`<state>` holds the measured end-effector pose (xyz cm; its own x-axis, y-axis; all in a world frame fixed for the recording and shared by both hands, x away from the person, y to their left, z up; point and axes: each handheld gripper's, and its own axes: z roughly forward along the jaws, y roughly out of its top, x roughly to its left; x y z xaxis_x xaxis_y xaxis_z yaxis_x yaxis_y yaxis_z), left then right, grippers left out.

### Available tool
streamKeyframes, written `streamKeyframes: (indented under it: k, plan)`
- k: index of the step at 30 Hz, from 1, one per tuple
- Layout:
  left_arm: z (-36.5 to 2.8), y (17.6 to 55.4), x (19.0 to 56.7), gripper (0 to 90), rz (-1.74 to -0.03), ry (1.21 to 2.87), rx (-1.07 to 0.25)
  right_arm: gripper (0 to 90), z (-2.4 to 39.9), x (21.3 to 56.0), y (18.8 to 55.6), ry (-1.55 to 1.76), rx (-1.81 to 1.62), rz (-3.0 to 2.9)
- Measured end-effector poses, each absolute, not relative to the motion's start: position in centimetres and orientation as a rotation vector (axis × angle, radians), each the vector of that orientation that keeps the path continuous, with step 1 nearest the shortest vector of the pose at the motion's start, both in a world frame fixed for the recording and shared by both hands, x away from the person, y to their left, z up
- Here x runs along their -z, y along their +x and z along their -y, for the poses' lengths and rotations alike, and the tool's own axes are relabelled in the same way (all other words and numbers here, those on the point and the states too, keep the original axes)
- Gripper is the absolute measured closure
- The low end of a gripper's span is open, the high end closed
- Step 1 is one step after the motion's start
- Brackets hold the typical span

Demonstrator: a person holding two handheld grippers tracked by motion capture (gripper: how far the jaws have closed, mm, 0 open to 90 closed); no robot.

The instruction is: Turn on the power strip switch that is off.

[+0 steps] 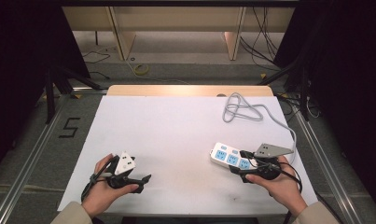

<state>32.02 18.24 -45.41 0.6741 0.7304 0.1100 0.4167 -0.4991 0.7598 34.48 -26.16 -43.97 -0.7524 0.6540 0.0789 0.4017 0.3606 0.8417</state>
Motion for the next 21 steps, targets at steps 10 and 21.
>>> streamKeyframes:
  k: [10,21]
  plan:
    - [-18.2,32.0,45.4,15.4,-0.880,2.154,-0.552,27.7,27.2,44.3,33.9,0.945,-1.345,-2.348]
    - [-18.2,31.9,45.4,15.4,-0.879,2.154,-0.550,27.8,28.4,44.6,32.9,0.969,-1.349,-2.325]
